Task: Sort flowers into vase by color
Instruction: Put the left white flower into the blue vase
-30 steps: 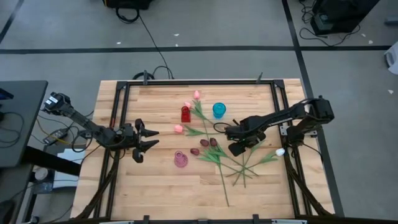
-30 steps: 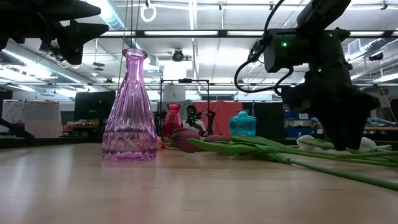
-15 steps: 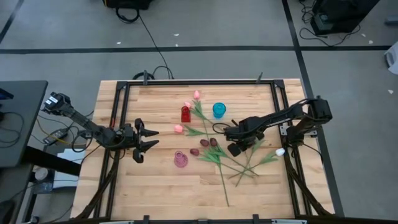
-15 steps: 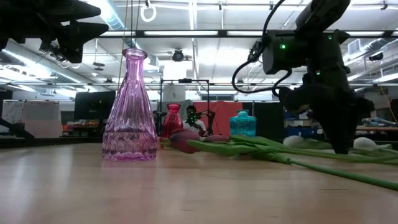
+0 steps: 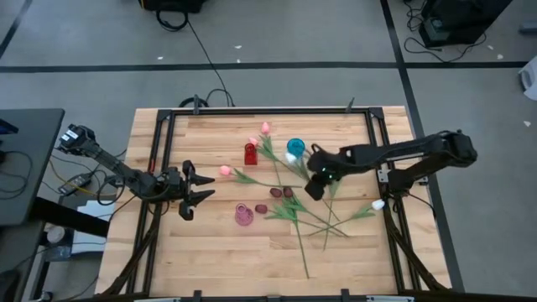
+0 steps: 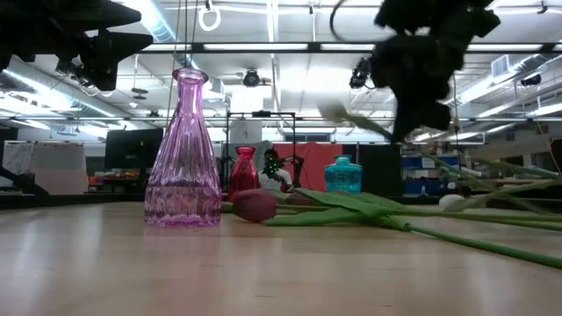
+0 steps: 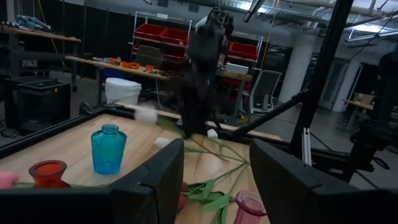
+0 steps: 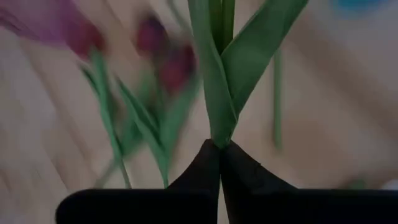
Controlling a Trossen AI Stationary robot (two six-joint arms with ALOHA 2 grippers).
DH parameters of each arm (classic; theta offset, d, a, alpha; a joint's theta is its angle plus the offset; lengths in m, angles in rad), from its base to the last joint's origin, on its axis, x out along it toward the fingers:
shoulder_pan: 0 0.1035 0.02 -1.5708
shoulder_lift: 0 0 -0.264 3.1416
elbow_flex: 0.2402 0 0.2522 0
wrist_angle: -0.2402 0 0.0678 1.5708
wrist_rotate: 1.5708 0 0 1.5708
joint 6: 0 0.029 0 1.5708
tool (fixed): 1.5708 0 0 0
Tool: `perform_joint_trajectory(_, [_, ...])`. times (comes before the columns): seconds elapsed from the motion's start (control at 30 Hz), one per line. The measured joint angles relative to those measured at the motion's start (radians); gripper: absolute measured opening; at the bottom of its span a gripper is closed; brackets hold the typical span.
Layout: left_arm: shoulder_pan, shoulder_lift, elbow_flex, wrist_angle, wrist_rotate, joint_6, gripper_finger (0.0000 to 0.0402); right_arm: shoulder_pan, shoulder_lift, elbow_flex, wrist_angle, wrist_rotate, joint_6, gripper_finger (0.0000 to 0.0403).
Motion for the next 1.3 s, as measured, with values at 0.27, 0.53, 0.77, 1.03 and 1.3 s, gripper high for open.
perform_joint_trajectory(0.27, [0.000,0.005,0.000,-0.064,0.000,-0.067,0.0188,-0.060,-0.098,0.000,0.373,0.229,-0.303,0.0028])
perform_joint_trajectory(0.53, [-0.002,0.005,0.000,-0.145,0.019,-0.146,0.0188,-0.088,-0.174,0.000,0.615,0.454,-0.581,0.0013])
perform_joint_trajectory(0.77, [-0.002,0.005,0.000,-0.167,0.015,-0.155,0.0188,-0.184,-0.149,0.000,0.686,0.365,-0.633,0.0013])
perform_joint_trajectory(1.03, [-0.002,0.005,0.000,-0.169,0.012,-0.155,0.0188,-0.272,-0.054,-0.037,0.778,0.260,-0.613,0.0012])
perform_joint_trajectory(1.3, [-0.002,0.005,0.000,-0.177,0.011,-0.158,0.0188,-0.274,-0.022,-0.037,0.695,0.227,-0.599,0.0054])
